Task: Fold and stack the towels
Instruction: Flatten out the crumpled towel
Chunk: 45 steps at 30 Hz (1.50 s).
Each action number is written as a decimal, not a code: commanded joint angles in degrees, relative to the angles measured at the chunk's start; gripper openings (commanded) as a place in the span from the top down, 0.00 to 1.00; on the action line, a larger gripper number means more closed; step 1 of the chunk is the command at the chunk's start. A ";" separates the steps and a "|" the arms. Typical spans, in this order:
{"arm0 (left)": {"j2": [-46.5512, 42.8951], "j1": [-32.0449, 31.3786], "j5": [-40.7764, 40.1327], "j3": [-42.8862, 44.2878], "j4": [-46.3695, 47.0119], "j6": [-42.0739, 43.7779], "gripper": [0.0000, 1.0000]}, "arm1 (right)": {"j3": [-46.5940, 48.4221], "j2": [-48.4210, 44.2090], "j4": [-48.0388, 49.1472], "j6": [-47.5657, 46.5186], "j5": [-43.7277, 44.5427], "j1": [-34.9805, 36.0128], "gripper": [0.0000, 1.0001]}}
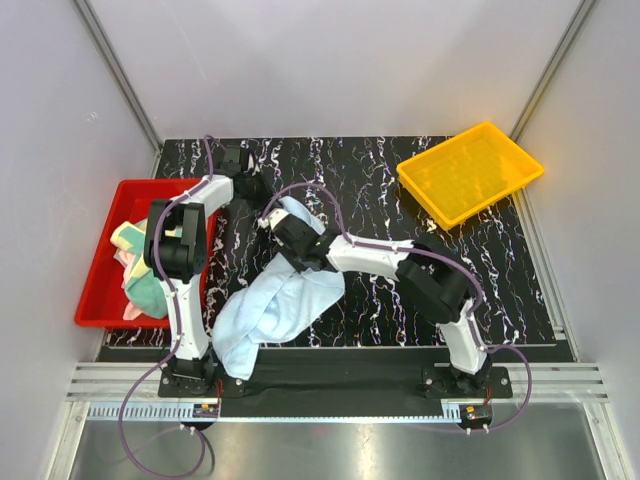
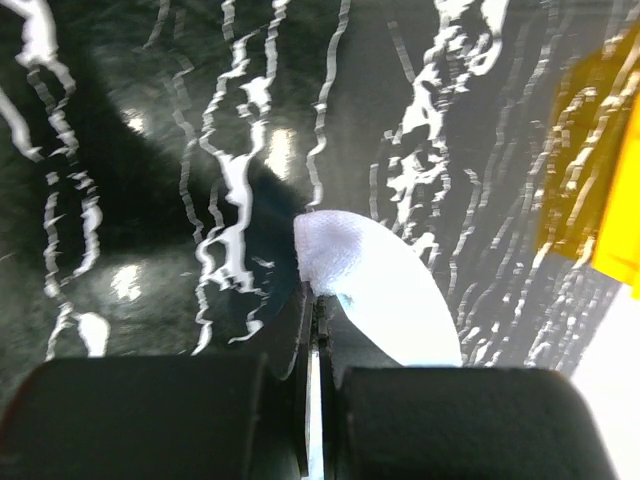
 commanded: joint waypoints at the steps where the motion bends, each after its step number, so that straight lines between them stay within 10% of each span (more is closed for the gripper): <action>1: -4.62 0.39 -5.54 1.86 -1.91 2.54 1.00 | -0.39 -9.11 -0.15 2.40 7.95 -0.13 1.00; 11: -23.13 0.21 -10.13 6.16 -4.99 7.81 1.00 | -1.03 -29.33 -4.54 -0.14 15.78 -10.49 1.00; 27: -46.36 -1.55 -13.12 24.97 -9.20 18.54 1.00 | 40.45 -33.92 -14.38 -18.08 1.82 -20.79 1.00; 45: -65.71 -2.69 9.99 16.89 7.66 -1.76 1.00 | 23.77 -68.55 -11.06 -9.12 -23.23 -20.70 1.00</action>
